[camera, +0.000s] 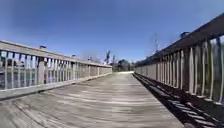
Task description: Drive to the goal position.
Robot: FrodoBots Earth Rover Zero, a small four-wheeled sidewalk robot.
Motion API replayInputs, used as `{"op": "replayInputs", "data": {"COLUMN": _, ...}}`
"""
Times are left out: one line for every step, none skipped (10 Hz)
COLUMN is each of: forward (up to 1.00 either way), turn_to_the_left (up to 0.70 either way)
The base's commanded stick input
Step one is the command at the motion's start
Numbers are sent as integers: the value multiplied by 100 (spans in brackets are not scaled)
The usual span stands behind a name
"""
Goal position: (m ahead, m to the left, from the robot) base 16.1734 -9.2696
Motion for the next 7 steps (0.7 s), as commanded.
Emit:
{"op": "replayInputs", "data": {"forward": 70, "turn_to_the_left": 0}}
{"op": "replayInputs", "data": {"forward": 70, "turn_to_the_left": 0}}
{"op": "replayInputs", "data": {"forward": 70, "turn_to_the_left": 0}}
{"op": "replayInputs", "data": {"forward": 70, "turn_to_the_left": 0}}
{"op": "replayInputs", "data": {"forward": 70, "turn_to_the_left": 0}}
{"op": "replayInputs", "data": {"forward": 70, "turn_to_the_left": 0}}
{"op": "replayInputs", "data": {"forward": 70, "turn_to_the_left": 0}}
